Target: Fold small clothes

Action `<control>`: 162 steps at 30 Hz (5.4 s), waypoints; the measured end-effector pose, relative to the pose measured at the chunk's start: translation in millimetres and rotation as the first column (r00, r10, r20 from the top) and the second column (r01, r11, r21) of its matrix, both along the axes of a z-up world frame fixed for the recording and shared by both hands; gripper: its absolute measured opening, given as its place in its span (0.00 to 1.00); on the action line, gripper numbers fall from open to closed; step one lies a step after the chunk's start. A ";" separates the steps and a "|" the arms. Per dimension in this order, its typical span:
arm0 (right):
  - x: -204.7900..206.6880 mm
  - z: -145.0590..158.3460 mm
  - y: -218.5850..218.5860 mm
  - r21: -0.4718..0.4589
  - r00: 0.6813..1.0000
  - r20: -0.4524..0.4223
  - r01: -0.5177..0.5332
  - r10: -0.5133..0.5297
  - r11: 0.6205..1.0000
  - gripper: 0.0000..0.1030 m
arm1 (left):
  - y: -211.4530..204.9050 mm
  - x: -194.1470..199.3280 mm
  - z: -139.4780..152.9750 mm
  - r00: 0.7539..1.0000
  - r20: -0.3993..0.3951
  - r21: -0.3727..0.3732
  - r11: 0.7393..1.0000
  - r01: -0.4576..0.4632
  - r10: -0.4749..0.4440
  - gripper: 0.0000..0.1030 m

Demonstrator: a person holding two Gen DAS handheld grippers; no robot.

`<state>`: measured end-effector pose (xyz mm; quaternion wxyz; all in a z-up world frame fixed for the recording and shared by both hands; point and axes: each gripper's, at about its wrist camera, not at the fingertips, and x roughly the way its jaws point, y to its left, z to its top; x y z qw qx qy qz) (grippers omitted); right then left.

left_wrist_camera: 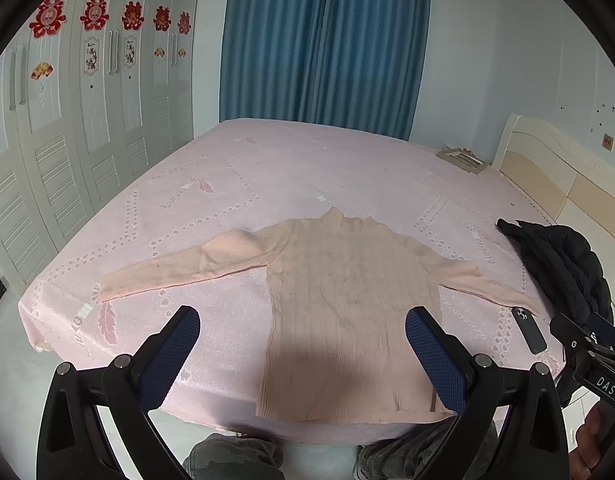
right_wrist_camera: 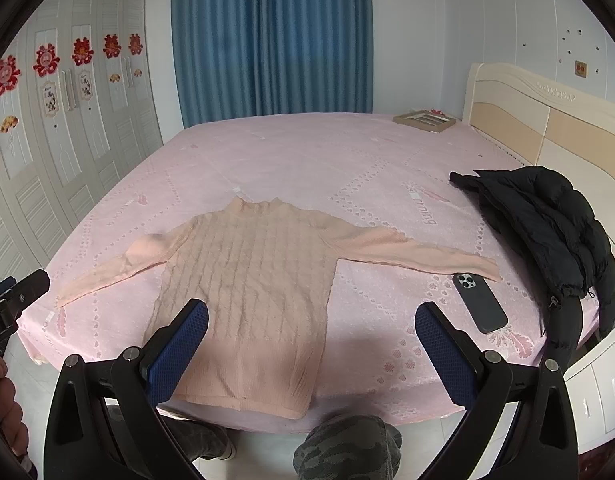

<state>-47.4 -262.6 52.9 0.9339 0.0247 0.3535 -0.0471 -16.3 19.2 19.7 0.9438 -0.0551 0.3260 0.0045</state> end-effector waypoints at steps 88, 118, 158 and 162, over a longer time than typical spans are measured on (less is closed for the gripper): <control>216.1 -201.6 -92.5 0.238 0.961 -0.029 0.273 -0.274 0.932 0.92 | 62.2 309.7 -79.2 0.996 0.073 -0.189 0.981 -0.041 0.055 0.06; 229.4 -221.9 -92.6 0.253 0.967 -0.126 0.249 -0.223 0.935 0.90 | 27.1 297.5 -213.0 0.973 -0.232 -0.368 0.926 -0.086 -0.002 0.63; 248.1 -233.3 -76.2 0.229 0.969 -0.167 0.217 -0.182 0.949 0.90 | 53.2 381.1 -238.1 0.980 -0.199 -0.354 0.930 -0.097 0.027 0.14; 250.2 -234.5 -76.4 0.233 0.968 -0.174 0.218 -0.180 0.948 0.90 | 80.2 375.0 -237.2 0.979 -0.162 -0.378 0.909 -0.174 0.120 0.12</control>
